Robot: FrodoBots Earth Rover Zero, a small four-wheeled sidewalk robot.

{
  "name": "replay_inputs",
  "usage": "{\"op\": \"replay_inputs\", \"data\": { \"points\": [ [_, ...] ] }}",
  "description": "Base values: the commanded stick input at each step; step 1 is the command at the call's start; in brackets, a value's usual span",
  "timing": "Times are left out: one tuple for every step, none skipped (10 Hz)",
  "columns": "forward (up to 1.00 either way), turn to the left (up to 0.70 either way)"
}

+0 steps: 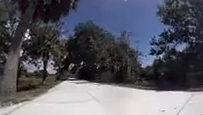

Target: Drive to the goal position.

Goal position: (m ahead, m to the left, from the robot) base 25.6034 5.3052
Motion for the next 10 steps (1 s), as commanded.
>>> {"op": "replay_inputs", "data": {
  "points": [
    [0.85,0.34],
    [0.85,0.34],
    [0.85,0.34],
    [0.85,0.34],
    [0.85,0.34],
    [0.85,0.23],
    [0.85,0.05],
    [0.85,0.0],
    [0.85,0.0],
    [0.85,0.0]
  ]
}}
